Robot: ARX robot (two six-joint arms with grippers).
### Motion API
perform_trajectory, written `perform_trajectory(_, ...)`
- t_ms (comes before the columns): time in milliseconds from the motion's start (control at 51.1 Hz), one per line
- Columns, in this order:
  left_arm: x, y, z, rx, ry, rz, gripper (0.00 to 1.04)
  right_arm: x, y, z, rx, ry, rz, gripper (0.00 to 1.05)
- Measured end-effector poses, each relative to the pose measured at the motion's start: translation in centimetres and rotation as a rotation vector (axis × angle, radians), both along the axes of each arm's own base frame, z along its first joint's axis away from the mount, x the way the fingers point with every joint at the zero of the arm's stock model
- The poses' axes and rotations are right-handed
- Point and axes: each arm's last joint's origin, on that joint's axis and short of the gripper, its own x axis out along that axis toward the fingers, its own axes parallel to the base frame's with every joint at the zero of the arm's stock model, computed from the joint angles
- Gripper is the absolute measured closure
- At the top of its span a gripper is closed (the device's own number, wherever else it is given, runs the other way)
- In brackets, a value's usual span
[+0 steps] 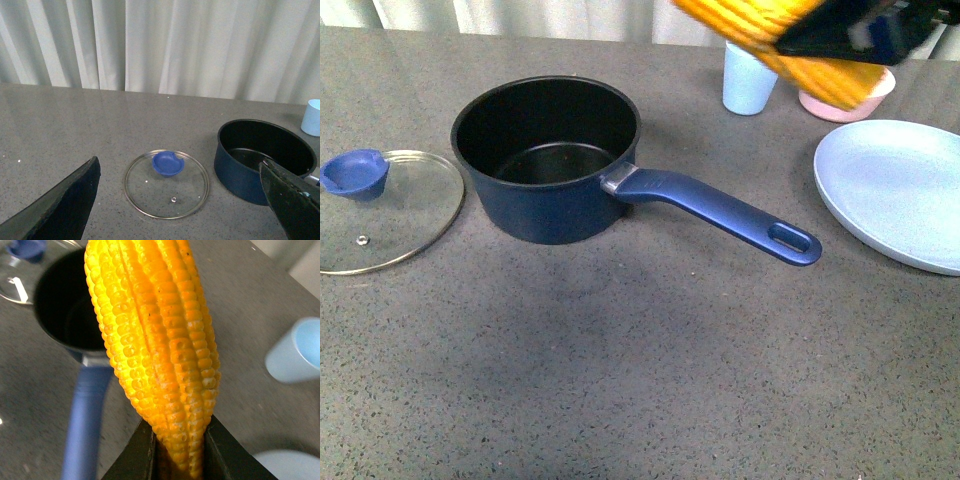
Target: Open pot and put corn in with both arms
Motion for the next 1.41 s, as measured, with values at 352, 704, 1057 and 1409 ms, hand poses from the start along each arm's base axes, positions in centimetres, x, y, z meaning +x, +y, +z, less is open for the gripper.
perform_trajectory(352,0.0,0.0,0.0,0.0,0.0,0.0,0.09,2.2,10.3,-1.0,-0.023,0.044,0.124,0.9)
perform_trajectory(704,0.0,0.0,0.0,0.0,0.0,0.0,0.09,4.7,13.7,-3.1,-0.063,0.077,0.11,0.9)
perform_trajectory(1057,0.0,0.0,0.0,0.0,0.0,0.0,0.09,5.6,15.7,-4.3,-0.078,0.083,0.116,0.91)
perform_trajectory(1409,0.0,0.0,0.0,0.0,0.0,0.0,0.09,5.7,15.6,-5.1,-0.09,0.083,0.094,0.4)
